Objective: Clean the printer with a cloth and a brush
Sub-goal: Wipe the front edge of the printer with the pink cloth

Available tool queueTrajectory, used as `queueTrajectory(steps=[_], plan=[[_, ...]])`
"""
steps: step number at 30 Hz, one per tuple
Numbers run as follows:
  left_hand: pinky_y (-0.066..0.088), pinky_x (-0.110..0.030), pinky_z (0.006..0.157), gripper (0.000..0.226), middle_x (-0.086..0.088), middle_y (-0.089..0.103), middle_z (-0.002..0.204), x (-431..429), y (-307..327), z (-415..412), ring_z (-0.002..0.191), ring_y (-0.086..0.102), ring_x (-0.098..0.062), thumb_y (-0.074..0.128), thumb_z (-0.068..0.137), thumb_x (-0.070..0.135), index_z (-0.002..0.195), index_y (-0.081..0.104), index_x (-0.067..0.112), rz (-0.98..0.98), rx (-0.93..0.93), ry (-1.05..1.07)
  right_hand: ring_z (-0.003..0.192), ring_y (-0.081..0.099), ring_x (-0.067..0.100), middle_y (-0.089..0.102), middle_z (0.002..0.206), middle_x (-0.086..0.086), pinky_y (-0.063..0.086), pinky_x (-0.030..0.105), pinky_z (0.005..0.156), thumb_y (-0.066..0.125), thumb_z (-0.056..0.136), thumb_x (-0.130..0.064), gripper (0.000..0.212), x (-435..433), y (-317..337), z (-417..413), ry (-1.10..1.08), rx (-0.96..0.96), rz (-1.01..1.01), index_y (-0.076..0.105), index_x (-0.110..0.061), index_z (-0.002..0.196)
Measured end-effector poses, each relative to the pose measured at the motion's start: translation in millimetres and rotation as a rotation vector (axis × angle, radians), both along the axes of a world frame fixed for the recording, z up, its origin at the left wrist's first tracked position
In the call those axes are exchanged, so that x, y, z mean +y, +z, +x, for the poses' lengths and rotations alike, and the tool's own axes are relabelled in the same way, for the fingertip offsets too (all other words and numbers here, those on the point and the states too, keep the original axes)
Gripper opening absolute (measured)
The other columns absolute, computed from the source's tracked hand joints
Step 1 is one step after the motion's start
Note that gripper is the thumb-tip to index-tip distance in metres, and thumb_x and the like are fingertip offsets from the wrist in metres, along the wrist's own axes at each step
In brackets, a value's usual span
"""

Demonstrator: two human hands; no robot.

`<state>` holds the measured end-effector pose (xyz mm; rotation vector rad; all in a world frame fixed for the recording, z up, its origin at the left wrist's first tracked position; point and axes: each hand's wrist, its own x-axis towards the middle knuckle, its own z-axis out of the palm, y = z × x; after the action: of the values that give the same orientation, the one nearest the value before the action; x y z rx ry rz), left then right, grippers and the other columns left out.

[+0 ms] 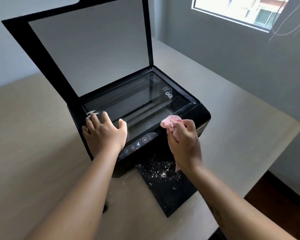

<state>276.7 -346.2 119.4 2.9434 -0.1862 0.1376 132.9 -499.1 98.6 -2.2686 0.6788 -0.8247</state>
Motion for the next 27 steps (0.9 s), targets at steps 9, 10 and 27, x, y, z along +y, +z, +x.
queueTrajectory(steps=[9,10,27], plan=[[0.015,-0.046,0.116,0.066,-0.012,0.028,0.155,-0.5,0.4,0.1,0.143,0.019,-0.03,0.038,0.087,0.058,0.141,0.038,0.021,-0.012,-0.012,0.04,0.071,0.056,0.019,0.052,0.101,-0.003,0.052,0.035,0.054,0.057,0.089,-0.025,0.015,-45.6,17.2,-13.7,0.359,0.198,-0.177,0.061,-0.023,0.103],[0.015,-0.046,0.116,0.065,-0.011,0.028,0.155,-0.6,0.3,0.5,0.143,0.02,-0.029,0.039,0.087,0.058,0.141,0.039,0.021,-0.013,-0.015,0.044,0.076,0.056,0.017,0.052,0.104,-0.005,0.053,0.035,0.059,0.052,0.091,-0.028,0.016,-52.6,23.0,-12.8,0.428,0.214,-0.173,0.06,-0.026,0.105],[0.03,-0.039,0.111,0.055,-0.011,0.048,0.144,-5.8,8.9,-9.2,0.133,0.04,-0.029,0.045,0.086,0.046,0.129,0.056,0.014,-0.096,-0.054,0.05,0.063,0.042,0.017,0.051,0.095,0.002,0.039,0.026,0.045,0.058,0.086,-0.024,0.019,-165.4,32.5,12.9,0.781,0.301,-0.421,0.06,-0.024,0.105]])
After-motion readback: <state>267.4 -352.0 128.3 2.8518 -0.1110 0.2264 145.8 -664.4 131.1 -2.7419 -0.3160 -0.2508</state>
